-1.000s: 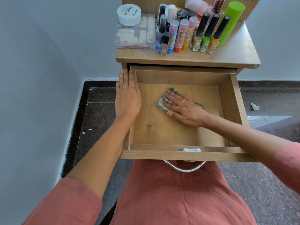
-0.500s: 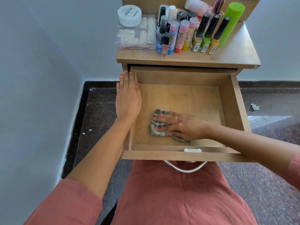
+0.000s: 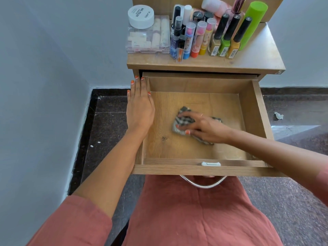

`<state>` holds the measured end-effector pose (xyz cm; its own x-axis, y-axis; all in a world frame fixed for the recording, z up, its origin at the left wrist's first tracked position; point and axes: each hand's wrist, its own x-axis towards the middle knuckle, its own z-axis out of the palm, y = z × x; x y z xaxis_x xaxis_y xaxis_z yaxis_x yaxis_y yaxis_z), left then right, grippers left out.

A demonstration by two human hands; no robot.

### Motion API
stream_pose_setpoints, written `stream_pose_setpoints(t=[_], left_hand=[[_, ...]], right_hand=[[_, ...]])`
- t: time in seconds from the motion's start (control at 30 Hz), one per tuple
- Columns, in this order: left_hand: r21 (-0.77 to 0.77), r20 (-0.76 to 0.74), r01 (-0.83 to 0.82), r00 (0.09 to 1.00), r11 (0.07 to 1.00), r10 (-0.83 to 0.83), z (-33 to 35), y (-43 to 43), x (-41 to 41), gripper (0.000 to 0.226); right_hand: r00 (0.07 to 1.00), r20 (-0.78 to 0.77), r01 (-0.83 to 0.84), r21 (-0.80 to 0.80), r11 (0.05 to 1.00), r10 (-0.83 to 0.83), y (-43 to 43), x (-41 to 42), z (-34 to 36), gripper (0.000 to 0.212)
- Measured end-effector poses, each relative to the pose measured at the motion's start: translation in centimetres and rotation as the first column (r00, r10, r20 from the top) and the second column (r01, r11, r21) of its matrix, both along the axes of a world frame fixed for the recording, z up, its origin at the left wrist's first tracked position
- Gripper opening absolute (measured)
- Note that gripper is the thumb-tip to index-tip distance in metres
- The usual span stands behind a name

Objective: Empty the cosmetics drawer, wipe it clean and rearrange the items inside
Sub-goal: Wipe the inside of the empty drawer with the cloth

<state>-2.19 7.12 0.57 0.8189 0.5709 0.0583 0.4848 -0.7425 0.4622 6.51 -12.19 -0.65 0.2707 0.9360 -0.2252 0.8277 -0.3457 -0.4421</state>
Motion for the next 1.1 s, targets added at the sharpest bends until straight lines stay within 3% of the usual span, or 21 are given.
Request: stream_pose_setpoints(t=[0.2, 0.57, 0.87, 1.1], left_hand=[[0.007, 0.001, -0.004, 1.0, 1.0, 0.004, 0.0, 0.0, 0.0, 0.047], [0.002, 0.007, -0.003, 1.0, 1.0, 0.003, 0.1, 0.0, 0.0, 0.047], [0.034, -0.007, -0.009, 1.0, 0.999, 0.01, -0.1, -0.1, 0.0, 0.047], [0.054, -0.011, -0.004, 1.0, 0.999, 0.004, 0.0, 0.0, 0.0, 0.048]], right_hand=[[0.962, -0.075, -0.263, 0.001, 0.965, 0.262, -3.1, -1.9, 0.2, 0.03], [0.979, -0.077, -0.2, -0.22, 0.955, 0.187, -8.3, 0.7, 2.2, 0.025], [0.985, -0.046, -0.17, -0.081, 0.982, 0.167, -6.5, -0.8, 1.3, 0.029], [0.966, -0.038, -0.257, -0.026, 0.966, 0.256, -1.8, -2.5, 0.9, 0.034]])
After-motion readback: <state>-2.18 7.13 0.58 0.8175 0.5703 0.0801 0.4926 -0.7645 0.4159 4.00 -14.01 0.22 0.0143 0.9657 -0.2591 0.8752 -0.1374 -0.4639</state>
